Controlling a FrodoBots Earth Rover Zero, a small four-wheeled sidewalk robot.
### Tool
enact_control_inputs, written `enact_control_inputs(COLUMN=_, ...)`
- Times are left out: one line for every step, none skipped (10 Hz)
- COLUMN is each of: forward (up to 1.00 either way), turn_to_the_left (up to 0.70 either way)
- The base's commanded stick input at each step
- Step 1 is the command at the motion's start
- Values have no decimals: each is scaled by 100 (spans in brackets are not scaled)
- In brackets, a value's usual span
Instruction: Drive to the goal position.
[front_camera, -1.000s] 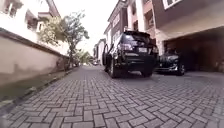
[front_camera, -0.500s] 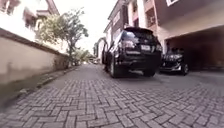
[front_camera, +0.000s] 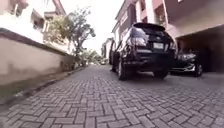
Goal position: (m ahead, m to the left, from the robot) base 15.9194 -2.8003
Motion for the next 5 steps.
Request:
enact_control_inputs(forward=70, turn_to_the_left=0)
enact_control_inputs(forward=70, turn_to_the_left=0)
enact_control_inputs(forward=70, turn_to_the_left=0)
enact_control_inputs(forward=70, turn_to_the_left=20)
enact_control_inputs(forward=70, turn_to_the_left=28)
